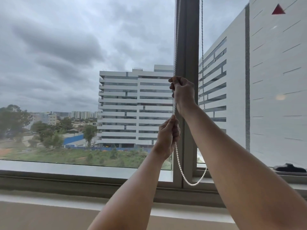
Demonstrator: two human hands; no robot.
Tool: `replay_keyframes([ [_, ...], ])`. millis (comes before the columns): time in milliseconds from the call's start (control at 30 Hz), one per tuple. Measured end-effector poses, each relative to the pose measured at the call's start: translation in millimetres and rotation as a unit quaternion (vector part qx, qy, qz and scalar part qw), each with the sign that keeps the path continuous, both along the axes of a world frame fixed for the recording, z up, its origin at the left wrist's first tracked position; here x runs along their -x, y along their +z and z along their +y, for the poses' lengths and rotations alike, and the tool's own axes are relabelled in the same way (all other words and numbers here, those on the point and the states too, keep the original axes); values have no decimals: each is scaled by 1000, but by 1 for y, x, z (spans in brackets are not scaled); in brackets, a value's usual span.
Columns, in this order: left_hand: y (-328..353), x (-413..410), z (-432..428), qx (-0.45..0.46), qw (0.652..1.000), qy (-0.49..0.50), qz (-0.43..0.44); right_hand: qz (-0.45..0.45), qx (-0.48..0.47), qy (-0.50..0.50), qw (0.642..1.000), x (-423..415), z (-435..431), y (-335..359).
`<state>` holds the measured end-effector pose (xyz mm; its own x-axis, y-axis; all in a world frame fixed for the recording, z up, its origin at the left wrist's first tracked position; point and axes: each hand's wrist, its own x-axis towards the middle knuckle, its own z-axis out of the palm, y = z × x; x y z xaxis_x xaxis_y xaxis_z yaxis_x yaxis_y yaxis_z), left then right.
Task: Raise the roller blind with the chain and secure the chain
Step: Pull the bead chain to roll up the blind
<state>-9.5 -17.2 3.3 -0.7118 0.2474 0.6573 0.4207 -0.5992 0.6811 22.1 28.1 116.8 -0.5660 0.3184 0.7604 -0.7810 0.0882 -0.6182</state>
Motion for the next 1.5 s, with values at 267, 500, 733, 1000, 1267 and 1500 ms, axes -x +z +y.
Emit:
replay_keyframes([
  [267,13,10,-15,55,997,-39,-21,12,-8,16,1000,-1,1,-5],
  [500,93,-13,-30,-2,999,40,19,13,5,39,999,-1,3,-20],
  [733,138,-38,-29,60,991,121,19,-33,-19,37,999,3,-1,-66],
  [1000,136,-41,-22,84,980,183,0,-79,-26,73,994,2,-3,-117],
  [1267,119,-32,-12,64,975,210,-14,-97,-33,101,990,2,1,-142],
  [1500,114,-27,-11,8,985,170,26,-96,-59,120,986,3,6,-136],
])
